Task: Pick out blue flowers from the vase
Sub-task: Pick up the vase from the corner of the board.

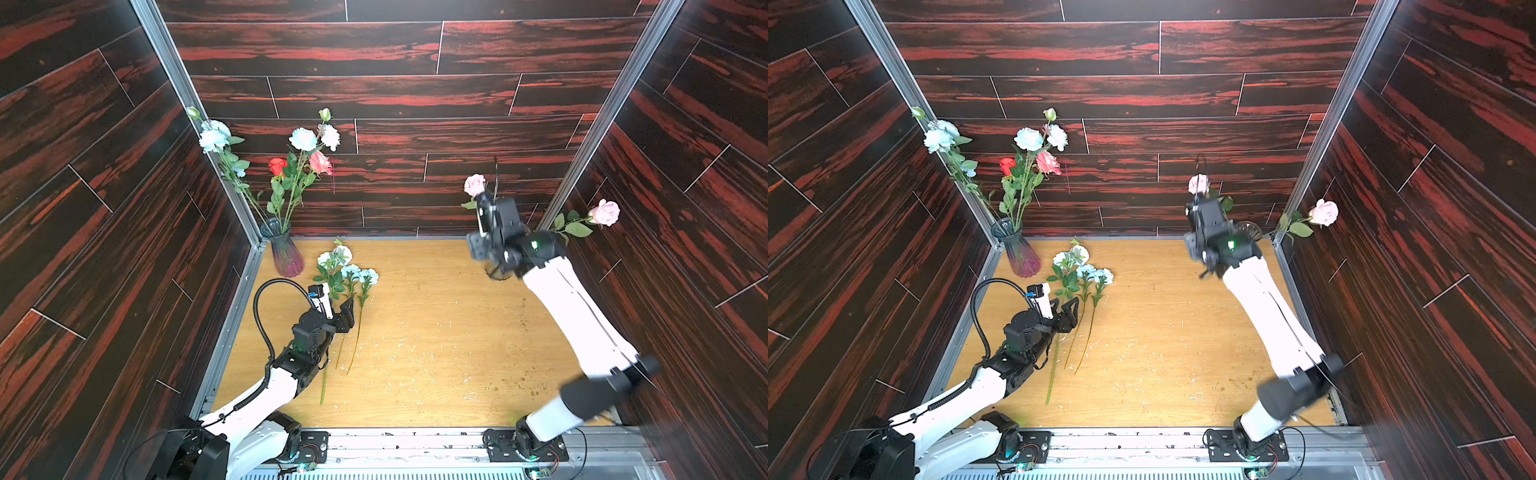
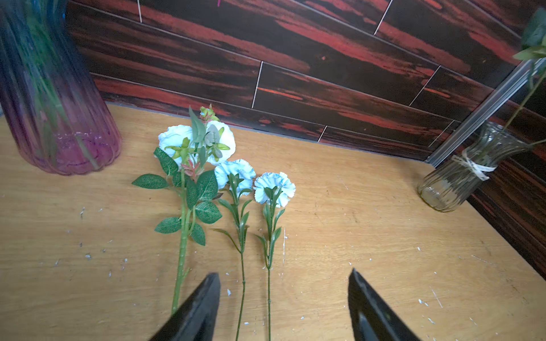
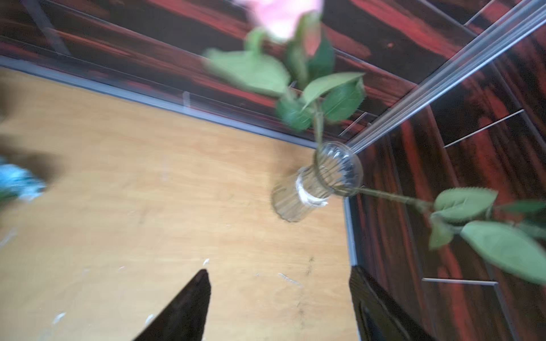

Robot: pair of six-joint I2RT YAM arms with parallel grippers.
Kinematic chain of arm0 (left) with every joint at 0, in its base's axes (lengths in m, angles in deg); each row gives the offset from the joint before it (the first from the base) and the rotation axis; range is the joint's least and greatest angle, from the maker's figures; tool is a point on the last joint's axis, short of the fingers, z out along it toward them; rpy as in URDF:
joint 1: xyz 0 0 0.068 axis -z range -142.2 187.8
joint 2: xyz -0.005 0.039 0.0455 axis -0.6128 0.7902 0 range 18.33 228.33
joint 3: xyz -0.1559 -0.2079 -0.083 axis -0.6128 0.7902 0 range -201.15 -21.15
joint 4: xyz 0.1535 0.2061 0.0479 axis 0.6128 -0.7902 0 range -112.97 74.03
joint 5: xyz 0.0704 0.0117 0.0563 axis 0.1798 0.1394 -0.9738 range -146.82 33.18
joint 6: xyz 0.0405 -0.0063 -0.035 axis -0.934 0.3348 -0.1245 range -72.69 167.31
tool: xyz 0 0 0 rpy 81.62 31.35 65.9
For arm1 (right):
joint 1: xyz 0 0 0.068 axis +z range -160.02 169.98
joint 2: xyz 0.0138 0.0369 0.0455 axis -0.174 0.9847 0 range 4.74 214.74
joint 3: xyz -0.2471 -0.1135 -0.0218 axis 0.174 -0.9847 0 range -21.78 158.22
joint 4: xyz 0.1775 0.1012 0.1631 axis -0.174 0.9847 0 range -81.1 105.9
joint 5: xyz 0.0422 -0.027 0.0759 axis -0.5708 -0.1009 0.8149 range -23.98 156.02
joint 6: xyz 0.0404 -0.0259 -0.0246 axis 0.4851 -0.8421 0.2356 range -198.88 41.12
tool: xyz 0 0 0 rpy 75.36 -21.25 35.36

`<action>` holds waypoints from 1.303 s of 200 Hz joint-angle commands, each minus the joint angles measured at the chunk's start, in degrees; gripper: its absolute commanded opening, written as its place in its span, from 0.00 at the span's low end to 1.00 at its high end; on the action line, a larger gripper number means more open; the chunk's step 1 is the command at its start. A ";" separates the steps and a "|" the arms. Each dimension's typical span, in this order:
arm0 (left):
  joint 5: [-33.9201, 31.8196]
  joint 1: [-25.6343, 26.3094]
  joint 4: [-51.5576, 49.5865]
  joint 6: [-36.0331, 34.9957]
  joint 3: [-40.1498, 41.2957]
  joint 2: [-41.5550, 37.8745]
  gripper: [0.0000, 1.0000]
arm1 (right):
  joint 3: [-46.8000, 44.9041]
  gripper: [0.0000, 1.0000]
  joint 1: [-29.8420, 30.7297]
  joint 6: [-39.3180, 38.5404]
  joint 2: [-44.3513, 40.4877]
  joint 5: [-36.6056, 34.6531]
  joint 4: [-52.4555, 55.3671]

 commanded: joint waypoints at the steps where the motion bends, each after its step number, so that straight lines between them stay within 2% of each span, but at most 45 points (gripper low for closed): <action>1: -1.53 0.09 -0.32 -0.03 -1.66 0.95 0.70 | -10.09 0.77 0.31 4.78 -7.76 -0.34 -6.55; 18: -0.49 0.06 -0.95 -0.19 -2.44 1.51 0.70 | -18.00 0.77 0.66 6.70 -12.55 3.84 -9.62; 35: -0.29 0.11 -2.19 0.55 -3.13 0.72 0.70 | -27.27 0.71 1.46 7.83 -17.12 10.97 -16.47; 56: -5.42 0.06 -8.13 3.15 -6.02 -1.13 0.70 | -40.74 0.65 1.57 10.46 -21.13 19.25 -30.13; 71: -8.58 -0.07 -14.08 3.88 -9.91 -1.48 0.70 | -49.70 0.64 1.57 12.65 -21.04 22.53 -42.16; 85: -10.54 -0.12 -22.30 2.44 -15.39 -0.51 0.70 | -54.78 0.65 1.50 13.21 -16.99 25.77 -53.47; 103: -12.86 -0.93 -30.48 1.07 -21.85 1.29 0.70 | -54.88 0.65 2.36 10.95 -8.35 27.50 -59.58; 126: -11.23 -2.76 -38.18 -0.33 -30.73 5.58 0.70 | -54.24 0.65 3.08 9.57 -1.56 26.59 -62.75; 135: -11.52 -2.97 -41.81 -1.54 -35.18 8.04 0.70 | -54.37 0.65 3.47 9.54 -2.08 26.04 -63.08; 168: -12.06 -5.34 -55.58 -5.47 -52.88 17.16 0.70 | -59.93 0.76 3.48 10.45 -6.05 24.67 -69.03; 191: -11.19 -9.37 -58.91 -7.44 -62.57 22.45 0.72 | -60.71 0.80 3.50 10.65 -6.57 24.34 -69.77; 232: -13.02 -16.26 -77.08 -14.40 -87.73 38.29 0.73 | -63.18 0.81 3.41 10.95 -8.67 24.68 -72.08; 260: -11.11 -20.64 -87.64 -17.09 -106.10 50.65 0.73 | -62.39 0.80 3.37 10.66 -7.83 25.53 -71.56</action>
